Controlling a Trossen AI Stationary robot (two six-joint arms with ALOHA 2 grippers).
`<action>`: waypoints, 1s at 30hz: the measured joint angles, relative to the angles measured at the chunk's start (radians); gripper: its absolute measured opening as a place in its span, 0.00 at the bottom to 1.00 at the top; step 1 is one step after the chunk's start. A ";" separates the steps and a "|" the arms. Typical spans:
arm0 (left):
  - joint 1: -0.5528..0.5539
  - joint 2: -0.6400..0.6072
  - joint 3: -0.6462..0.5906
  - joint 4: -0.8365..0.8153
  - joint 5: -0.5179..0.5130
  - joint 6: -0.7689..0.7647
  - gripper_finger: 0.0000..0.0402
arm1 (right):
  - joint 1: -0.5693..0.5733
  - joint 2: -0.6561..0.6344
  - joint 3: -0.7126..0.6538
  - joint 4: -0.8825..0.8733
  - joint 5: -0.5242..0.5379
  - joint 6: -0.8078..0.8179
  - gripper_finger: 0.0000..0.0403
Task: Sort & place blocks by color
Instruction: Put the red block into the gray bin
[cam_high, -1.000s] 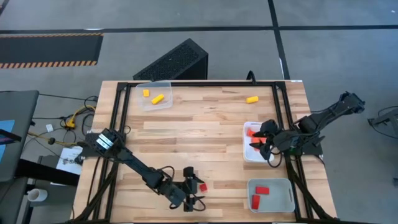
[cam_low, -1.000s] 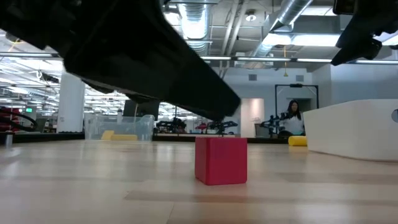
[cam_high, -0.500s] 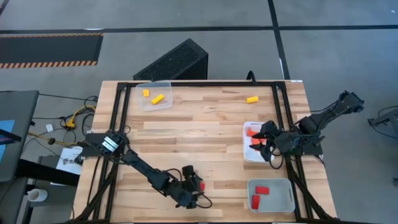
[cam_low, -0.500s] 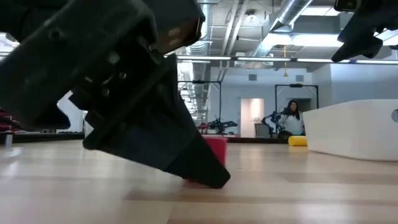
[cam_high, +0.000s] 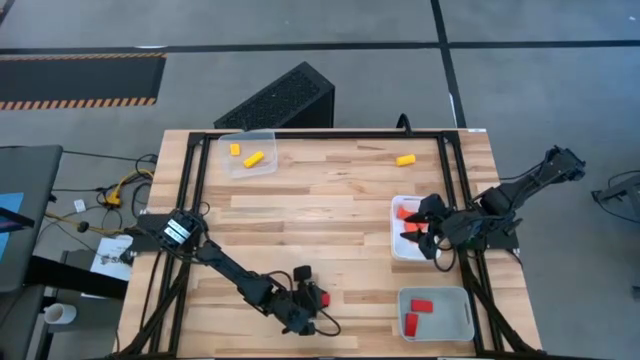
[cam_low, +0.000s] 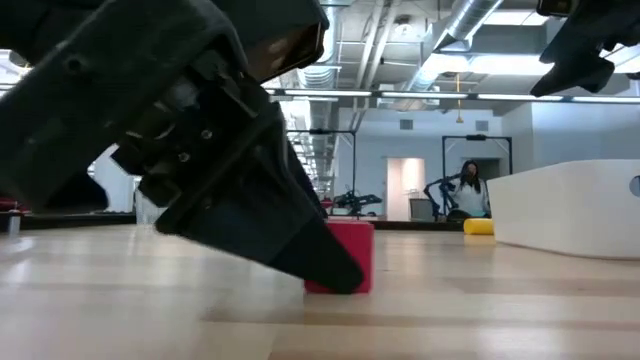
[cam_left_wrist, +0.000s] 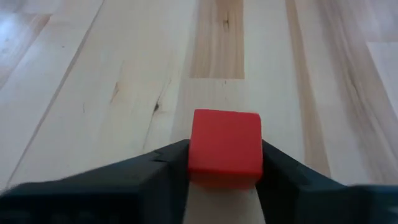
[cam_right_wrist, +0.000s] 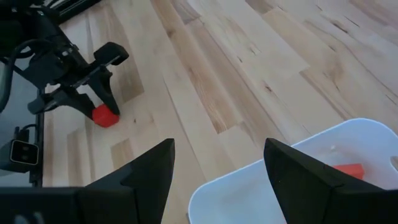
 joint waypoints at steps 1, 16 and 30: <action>0.004 -0.005 -0.001 0.005 0.006 0.014 0.25 | 0.000 0.000 0.000 0.002 0.000 0.000 0.67; 0.102 -0.152 -0.001 0.223 -0.186 0.463 0.25 | 0.000 0.166 0.000 0.443 0.018 -0.032 0.67; 0.188 -0.156 -0.001 0.372 -0.213 0.677 0.25 | -0.052 0.463 0.000 0.660 0.011 0.099 0.67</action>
